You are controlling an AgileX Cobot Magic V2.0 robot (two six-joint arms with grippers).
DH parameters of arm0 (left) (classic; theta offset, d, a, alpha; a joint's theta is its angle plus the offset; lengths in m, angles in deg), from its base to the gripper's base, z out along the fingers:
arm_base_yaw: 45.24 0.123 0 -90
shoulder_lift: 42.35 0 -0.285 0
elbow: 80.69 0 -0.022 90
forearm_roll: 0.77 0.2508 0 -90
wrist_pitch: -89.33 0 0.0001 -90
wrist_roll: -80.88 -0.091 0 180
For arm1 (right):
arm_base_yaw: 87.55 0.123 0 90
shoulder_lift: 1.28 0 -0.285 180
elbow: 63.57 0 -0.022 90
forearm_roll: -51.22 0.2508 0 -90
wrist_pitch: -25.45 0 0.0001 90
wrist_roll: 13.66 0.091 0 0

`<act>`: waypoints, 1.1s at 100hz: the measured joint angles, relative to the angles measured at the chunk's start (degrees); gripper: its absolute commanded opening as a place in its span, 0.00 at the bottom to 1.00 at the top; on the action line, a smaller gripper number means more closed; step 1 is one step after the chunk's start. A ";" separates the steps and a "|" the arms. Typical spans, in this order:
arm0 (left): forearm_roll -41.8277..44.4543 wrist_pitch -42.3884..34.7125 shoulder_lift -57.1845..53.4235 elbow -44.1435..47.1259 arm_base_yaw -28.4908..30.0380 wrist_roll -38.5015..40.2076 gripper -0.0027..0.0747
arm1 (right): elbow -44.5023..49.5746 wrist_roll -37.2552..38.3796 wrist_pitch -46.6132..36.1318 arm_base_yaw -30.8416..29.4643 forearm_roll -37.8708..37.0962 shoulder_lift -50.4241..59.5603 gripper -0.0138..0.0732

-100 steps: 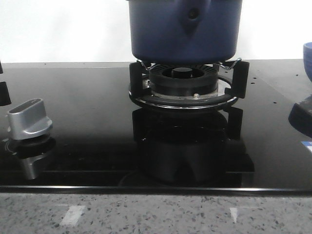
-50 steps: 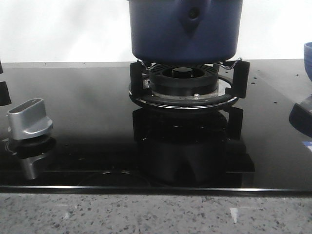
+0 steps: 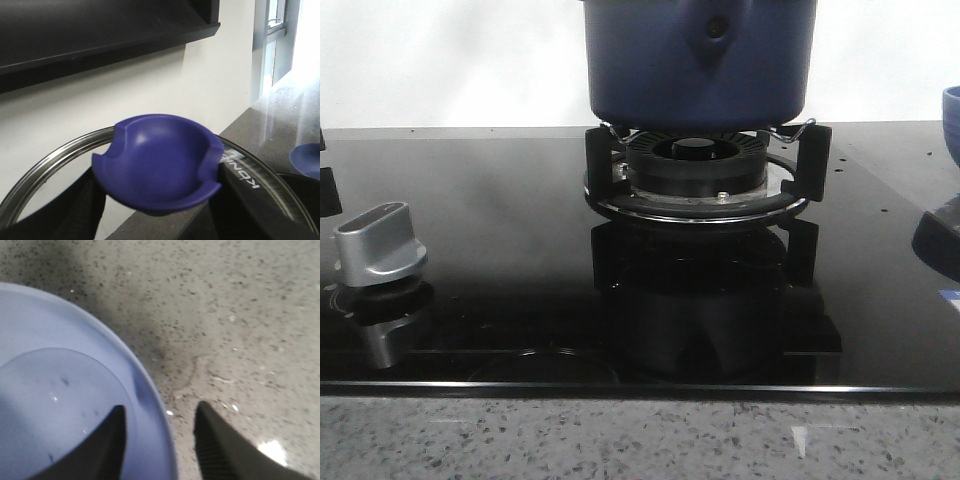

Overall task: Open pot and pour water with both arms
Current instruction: 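Lift the light blue bowl with the right gripper toward the pot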

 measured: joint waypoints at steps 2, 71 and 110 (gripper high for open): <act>0.00 0.00 0.00 0.00 0.00 0.00 0.45 | 0.00 -0.11 -0.16 0.00 0.12 -0.17 0.27; 0.14 0.09 0.00 0.00 0.00 0.00 0.45 | -18.82 -1.84 10.29 0.79 3.73 -0.82 0.07; 0.14 0.09 0.00 0.00 0.00 0.09 0.45 | -33.25 -2.38 11.88 13.52 6.42 -1.23 0.08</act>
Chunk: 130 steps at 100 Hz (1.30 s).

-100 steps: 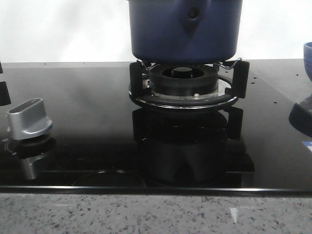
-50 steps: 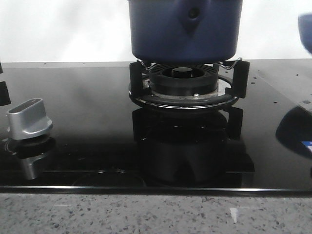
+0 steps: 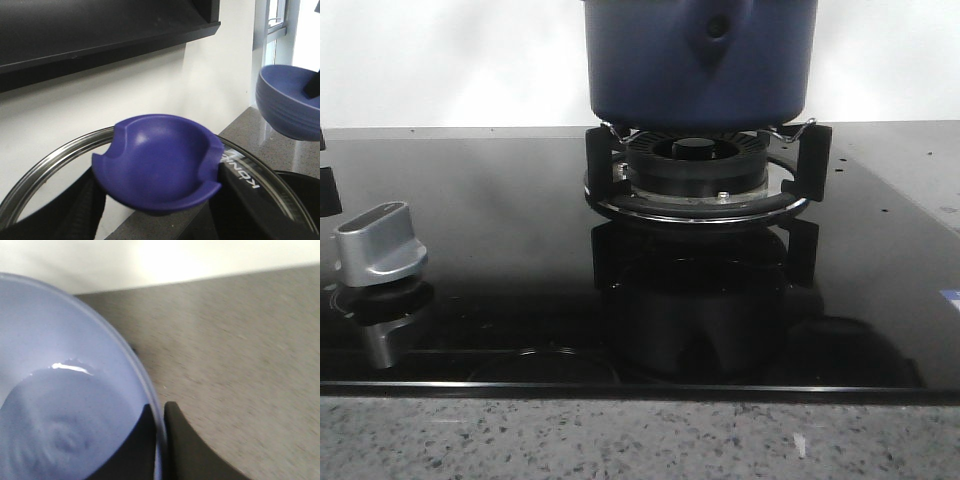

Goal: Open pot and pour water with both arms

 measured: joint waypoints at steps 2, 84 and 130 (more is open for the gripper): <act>0.00 0.00 0.00 0.00 0.00 0.00 0.45 | -0.29 -0.05 -0.42 0.89 0.11 -0.24 0.08; 0.00 0.00 0.00 0.00 0.00 0.00 0.45 | 14.03 -4.54 -34.56 17.25 0.21 -1.26 0.10; -0.11 0.00 0.00 0.00 0.00 0.00 0.45 | 38.81 -7.92 -74.16 18.96 -2.95 8.67 0.10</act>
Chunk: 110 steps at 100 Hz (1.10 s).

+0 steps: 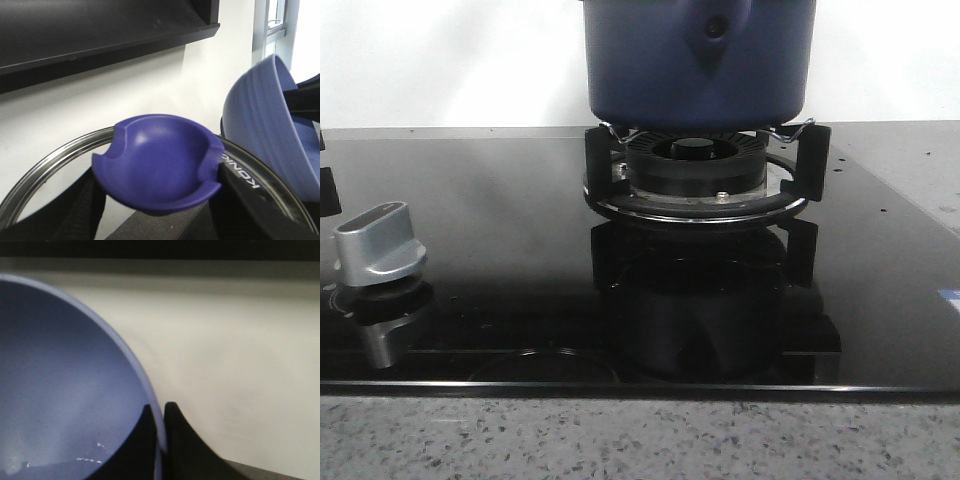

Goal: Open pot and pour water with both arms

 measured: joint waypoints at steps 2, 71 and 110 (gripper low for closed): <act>0.00 0.00 0.00 0.00 0.00 0.00 0.45 | 0.28 0.00 -0.18 0.00 -0.02 0.00 0.10; -0.11 0.00 0.00 0.00 0.00 0.00 0.45 | 7.24 -0.24 -17.54 0.00 -0.51 0.00 0.09; -0.11 0.00 0.00 0.00 0.00 0.00 0.45 | 13.45 -0.32 -42.53 0.00 -3.14 -4.45 0.09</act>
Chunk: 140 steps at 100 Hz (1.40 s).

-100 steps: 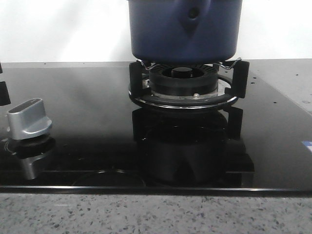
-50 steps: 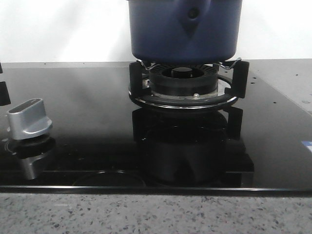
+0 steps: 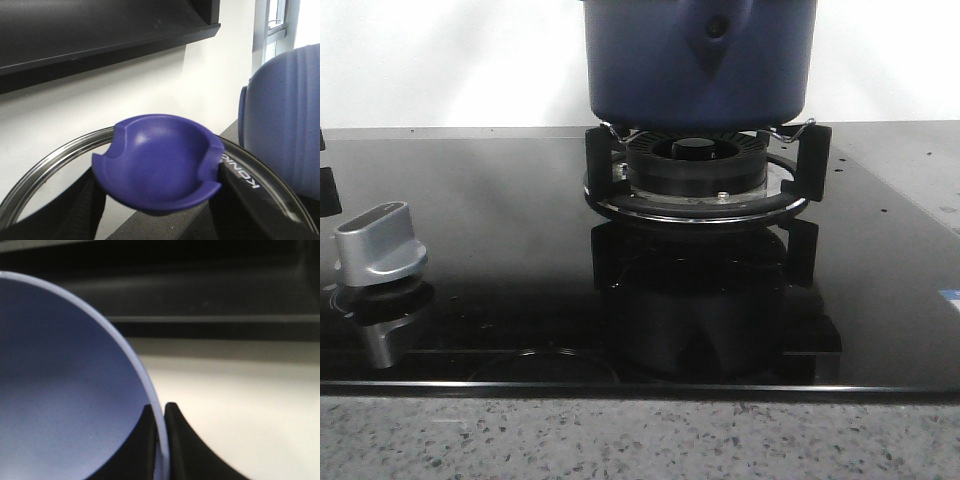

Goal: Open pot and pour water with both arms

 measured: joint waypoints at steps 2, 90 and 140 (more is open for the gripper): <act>0.00 0.00 0.00 0.00 0.00 0.00 0.45 | 0.00 0.00 -0.52 0.00 -0.14 -0.29 0.09; 0.00 0.00 0.00 0.00 0.00 0.00 0.45 | 0.00 -0.16 -12.14 0.00 -0.59 -1.18 0.09; 0.00 0.00 0.00 0.00 0.00 0.00 0.45 | 0.00 -0.16 -12.15 0.00 -0.59 -1.18 0.09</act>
